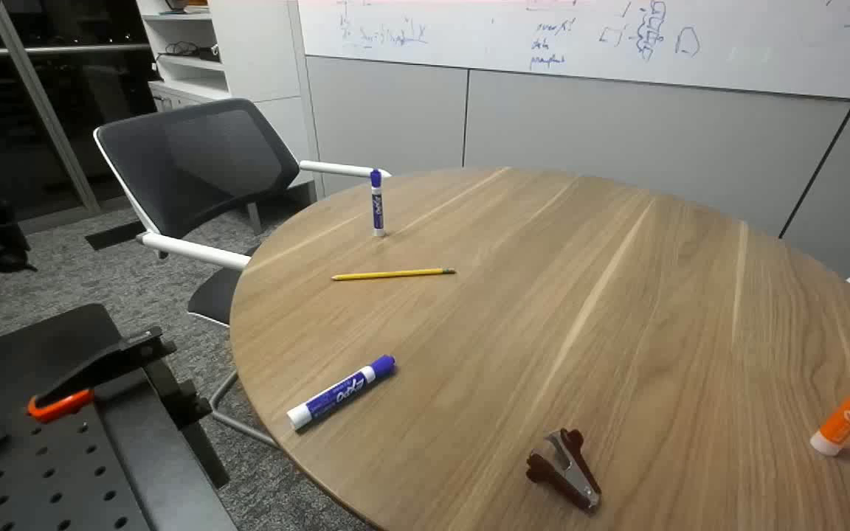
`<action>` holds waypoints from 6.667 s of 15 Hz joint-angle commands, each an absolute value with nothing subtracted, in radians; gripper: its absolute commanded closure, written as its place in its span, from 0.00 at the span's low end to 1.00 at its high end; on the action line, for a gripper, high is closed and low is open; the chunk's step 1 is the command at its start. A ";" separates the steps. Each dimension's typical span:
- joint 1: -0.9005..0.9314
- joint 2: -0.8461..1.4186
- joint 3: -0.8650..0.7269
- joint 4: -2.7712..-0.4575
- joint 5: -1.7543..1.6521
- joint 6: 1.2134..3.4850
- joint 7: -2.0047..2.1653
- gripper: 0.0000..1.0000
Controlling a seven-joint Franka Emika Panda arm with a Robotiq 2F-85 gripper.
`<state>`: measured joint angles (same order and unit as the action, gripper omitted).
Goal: Move the blue upright marker to the right
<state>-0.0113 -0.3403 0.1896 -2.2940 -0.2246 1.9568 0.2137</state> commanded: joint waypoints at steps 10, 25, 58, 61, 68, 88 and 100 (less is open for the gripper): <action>0.011 -0.338 0.170 -2.291 -0.232 1.953 0.220 0.00; 0.181 0.410 0.158 -1.835 -0.094 2.164 0.566 0.00; 0.386 1.091 -0.021 -1.045 -0.047 2.205 0.832 0.73; 0.376 1.089 -0.010 -1.016 -0.037 2.150 0.830 0.97; 0.290 0.955 -0.012 -1.038 -0.028 2.129 0.824 0.95; -0.055 1.075 -0.133 -0.986 0.019 2.113 0.833 0.95; -0.075 1.172 -0.133 -0.888 0.029 2.053 0.845 0.95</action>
<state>-0.0631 1.1350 -0.1294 -0.9610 -0.0026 2.0954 0.8412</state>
